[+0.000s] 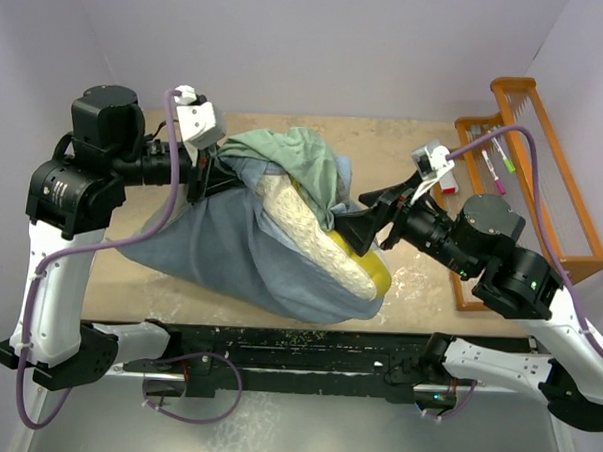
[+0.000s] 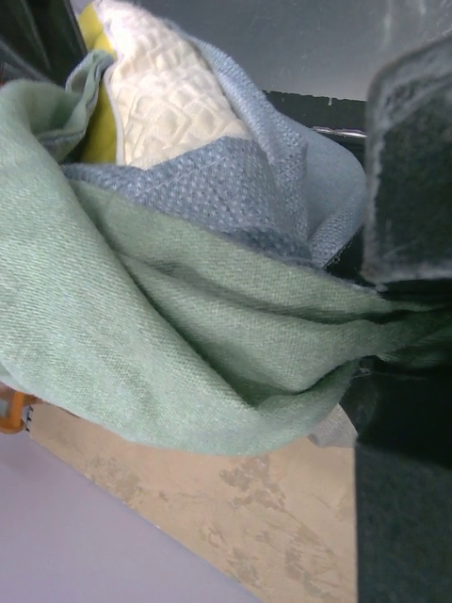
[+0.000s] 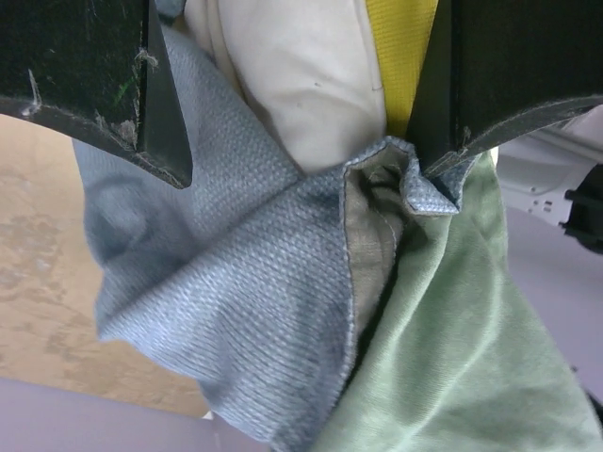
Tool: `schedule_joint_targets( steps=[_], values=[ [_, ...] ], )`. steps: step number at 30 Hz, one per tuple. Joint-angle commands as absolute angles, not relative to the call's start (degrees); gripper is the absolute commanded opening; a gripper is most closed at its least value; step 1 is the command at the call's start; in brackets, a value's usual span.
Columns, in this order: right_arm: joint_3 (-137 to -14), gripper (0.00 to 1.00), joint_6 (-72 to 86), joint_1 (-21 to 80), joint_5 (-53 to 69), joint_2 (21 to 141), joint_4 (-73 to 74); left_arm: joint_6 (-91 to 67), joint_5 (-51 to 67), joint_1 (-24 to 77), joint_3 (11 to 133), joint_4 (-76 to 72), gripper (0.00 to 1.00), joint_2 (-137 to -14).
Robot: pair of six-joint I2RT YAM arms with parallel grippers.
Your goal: Remove the pillowcase from the pillow
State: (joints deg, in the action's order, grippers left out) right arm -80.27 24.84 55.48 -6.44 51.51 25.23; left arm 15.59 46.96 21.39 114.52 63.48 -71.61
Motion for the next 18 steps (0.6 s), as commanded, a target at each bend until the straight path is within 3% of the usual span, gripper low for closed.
schedule_joint_targets(
  steps=[1,6,18],
  values=[
    [-82.9,0.93,23.1,56.2,-0.4,51.7,21.2,15.4,42.6,21.2,113.2,57.2,0.00,-70.4],
    [-84.5,0.94,22.9,56.2,-4.9,49.1,21.5,16.2,34.7,21.2,109.8,56.4,0.00,-71.1],
    [-79.3,0.92,24.4,56.2,-2.9,49.5,24.9,16.1,37.2,21.2,108.3,56.3,0.00,-70.2]
  ],
)
